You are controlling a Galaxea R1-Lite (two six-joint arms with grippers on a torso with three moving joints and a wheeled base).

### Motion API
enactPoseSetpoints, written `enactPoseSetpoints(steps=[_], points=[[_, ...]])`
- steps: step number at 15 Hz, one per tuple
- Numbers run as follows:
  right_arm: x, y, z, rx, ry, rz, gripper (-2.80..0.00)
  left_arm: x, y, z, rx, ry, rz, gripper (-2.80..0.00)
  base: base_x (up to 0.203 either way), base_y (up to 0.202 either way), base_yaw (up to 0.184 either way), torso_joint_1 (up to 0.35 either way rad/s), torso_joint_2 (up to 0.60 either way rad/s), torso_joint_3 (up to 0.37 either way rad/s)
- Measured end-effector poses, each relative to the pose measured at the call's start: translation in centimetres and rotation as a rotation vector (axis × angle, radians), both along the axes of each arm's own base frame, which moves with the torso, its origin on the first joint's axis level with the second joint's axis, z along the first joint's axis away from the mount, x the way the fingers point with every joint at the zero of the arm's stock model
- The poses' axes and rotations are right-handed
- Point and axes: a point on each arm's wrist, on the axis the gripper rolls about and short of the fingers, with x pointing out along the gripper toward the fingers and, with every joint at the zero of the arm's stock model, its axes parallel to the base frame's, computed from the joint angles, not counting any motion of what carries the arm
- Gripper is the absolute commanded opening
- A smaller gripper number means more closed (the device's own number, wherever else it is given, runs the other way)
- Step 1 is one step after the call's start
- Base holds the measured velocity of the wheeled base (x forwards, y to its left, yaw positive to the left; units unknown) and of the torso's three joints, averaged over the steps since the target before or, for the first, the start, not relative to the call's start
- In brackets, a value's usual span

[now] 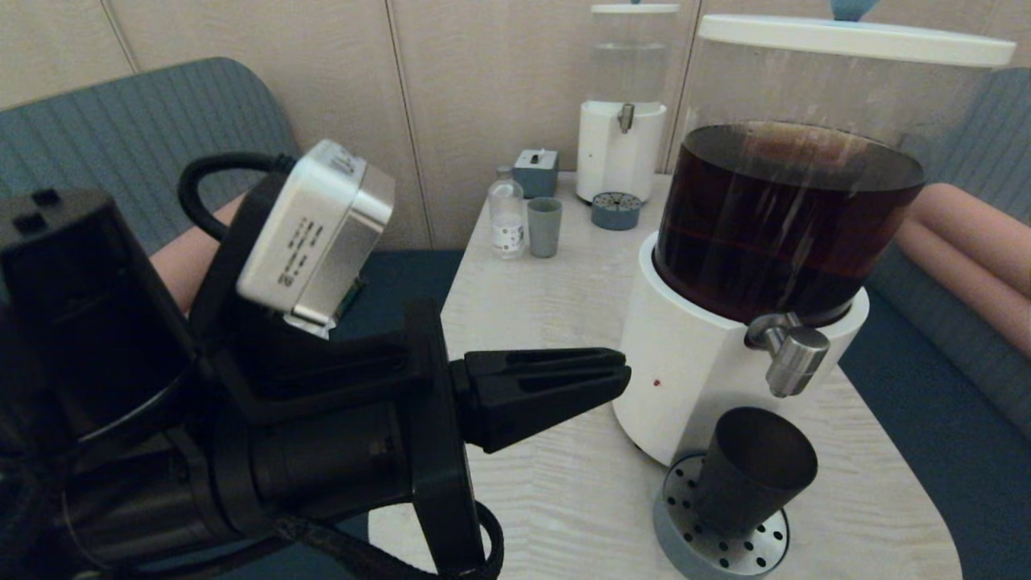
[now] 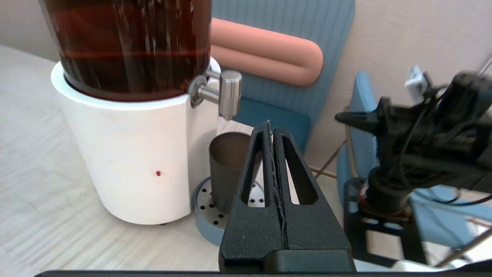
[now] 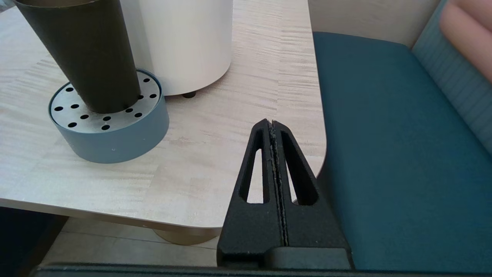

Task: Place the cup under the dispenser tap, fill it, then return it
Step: Place the cup next to the water dispenser

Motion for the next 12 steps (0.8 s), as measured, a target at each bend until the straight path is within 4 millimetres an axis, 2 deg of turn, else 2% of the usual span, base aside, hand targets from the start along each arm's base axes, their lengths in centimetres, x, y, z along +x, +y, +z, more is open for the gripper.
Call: enactPoseSetpoints(steps=[7, 12], points=[[0.0, 0.0, 0.0, 0.0, 0.0, 0.0, -2.8, 0.8, -0.9, -5.0, 0.023, 0.012, 0.0, -2.8, 0.0, 0.0, 0.0, 0.0, 0.0, 0.0], [0.0, 0.0, 0.0, 0.0, 0.0, 0.0, -2.8, 2.6, -3.0, -8.6, 0.016, -0.037, -0.001, -2.8, 0.0, 0.0, 0.0, 0.0, 0.0, 0.0]])
